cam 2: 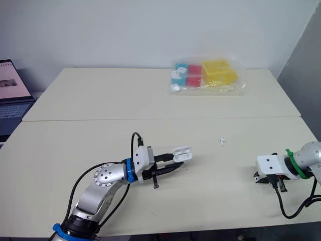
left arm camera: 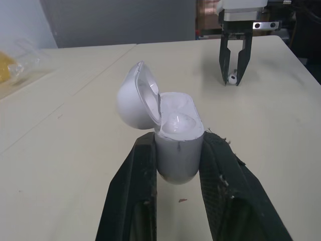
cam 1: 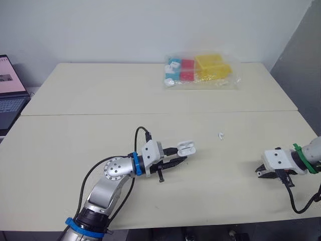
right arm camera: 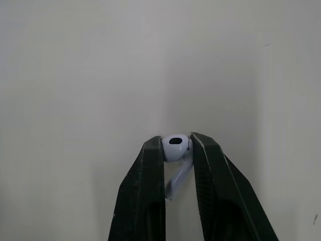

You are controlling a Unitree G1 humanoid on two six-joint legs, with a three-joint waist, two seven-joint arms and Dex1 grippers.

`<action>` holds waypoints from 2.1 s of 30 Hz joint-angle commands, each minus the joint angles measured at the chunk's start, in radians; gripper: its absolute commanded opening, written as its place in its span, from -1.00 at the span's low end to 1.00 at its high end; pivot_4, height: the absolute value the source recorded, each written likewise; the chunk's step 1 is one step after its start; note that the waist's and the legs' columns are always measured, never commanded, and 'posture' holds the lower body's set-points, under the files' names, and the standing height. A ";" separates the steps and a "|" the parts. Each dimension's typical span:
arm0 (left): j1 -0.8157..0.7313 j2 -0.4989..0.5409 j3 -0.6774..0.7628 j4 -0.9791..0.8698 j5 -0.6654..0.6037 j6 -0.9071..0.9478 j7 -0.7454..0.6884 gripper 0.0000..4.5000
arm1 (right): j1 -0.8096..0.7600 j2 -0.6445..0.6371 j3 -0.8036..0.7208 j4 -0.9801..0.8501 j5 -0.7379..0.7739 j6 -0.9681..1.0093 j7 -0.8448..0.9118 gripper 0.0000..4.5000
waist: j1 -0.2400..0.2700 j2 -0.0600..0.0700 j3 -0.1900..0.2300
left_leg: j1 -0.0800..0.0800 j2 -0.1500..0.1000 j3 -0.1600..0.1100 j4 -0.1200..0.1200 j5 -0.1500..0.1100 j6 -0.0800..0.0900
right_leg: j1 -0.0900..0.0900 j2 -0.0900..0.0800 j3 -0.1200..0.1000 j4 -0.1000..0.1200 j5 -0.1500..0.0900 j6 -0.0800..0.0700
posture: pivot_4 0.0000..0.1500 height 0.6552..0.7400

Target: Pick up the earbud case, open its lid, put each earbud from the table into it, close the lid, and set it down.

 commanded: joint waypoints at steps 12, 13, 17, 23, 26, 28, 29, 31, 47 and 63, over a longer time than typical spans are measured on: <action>0.012 0.015 -0.003 -0.107 -0.020 0.061 0.023 -0.65 | -0.044 0.023 0.004 0.022 -0.032 -0.070 0.021 0.25 | -0.001 0.000 0.000 | 0.001 0.000 0.000 0.000 0.000 0.000 | 0.000 0.000 0.000 0.002 0.000 0.000 | 1.00 1.00; 0.012 0.015 -0.004 -0.107 -0.019 0.062 0.023 -0.65 | -0.043 0.022 0.000 0.019 -0.026 -0.065 0.021 0.25 | -0.001 0.000 0.000 | 0.001 0.000 0.000 0.000 0.000 0.000 | 0.000 0.000 0.001 0.002 0.000 0.000 | 1.00 1.00; 0.015 0.010 -0.011 -0.113 -0.016 0.067 0.027 -0.65 | -0.002 -0.030 -0.071 -0.056 0.037 0.008 0.031 0.25 | 0.000 0.001 0.000 | 0.001 0.000 0.000 0.000 0.000 0.000 | 0.000 -0.001 0.001 0.002 0.000 0.000 | 1.00 1.00; 0.013 0.003 -0.021 -0.098 -0.008 0.059 0.028 -0.65 | 0.109 -0.098 -0.180 -0.317 0.039 0.463 -0.102 0.25 | 0.000 0.002 0.000 | 0.001 0.000 0.000 0.001 0.000 0.000 | 0.000 -0.001 0.001 0.002 0.000 0.000 | 1.00 1.00; 0.020 -0.001 -0.028 -0.095 -0.005 0.052 0.032 -0.65 | 0.123 -0.113 -0.176 -0.428 0.069 0.678 -0.117 0.25 | 0.000 0.002 0.000 | 0.001 0.000 0.000 0.001 0.000 0.000 | 0.000 -0.001 0.001 0.003 0.000 0.000 | 1.00 1.00; 0.023 -0.009 -0.039 -0.084 0.002 0.038 0.032 -0.65 | 0.083 -0.109 -0.127 -0.486 0.059 0.810 -0.126 0.25 | -0.001 0.002 0.000 | 0.001 0.000 0.000 0.001 0.000 0.000 | 0.000 -0.001 0.000 0.003 0.000 0.000 | 1.00 1.00; 0.022 -0.013 -0.043 -0.079 0.005 0.034 0.032 -0.65 | 0.062 -0.106 -0.106 -0.502 0.056 0.863 -0.130 0.25 | -0.001 0.002 0.000 | 0.001 0.000 0.000 0.001 0.000 0.000 | 0.000 -0.001 0.001 0.003 0.000 0.000 | 1.00 1.00; 0.018 -0.019 -0.048 -0.069 0.007 0.027 0.035 -0.65 | 0.031 -0.104 -0.053 -0.506 0.026 0.889 -0.131 0.25 | -0.002 0.002 0.000 | 0.001 0.000 0.000 0.001 0.000 0.000 | 0.000 -0.001 0.001 0.003 0.000 0.000 | 1.00 1.00; -0.001 -0.046 -0.058 -0.011 0.026 -0.021 0.049 -0.65 | -0.101 -0.022 0.130 -0.379 -0.081 0.893 -0.164 0.25 | -0.002 0.002 0.000 | 0.000 0.000 0.000 0.001 0.000 0.000 | -0.001 0.000 0.000 0.002 0.000 0.000 | 1.00 1.00; -0.009 -0.051 -0.056 0.004 0.033 -0.033 0.051 -0.65 | -0.098 -0.008 0.152 -0.369 -0.102 0.875 -0.145 -0.82 | -0.002 0.001 0.000 | 0.001 0.000 0.000 0.001 0.000 0.000 | 0.000 -0.001 0.000 0.002 0.000 0.000 | 1.00 1.00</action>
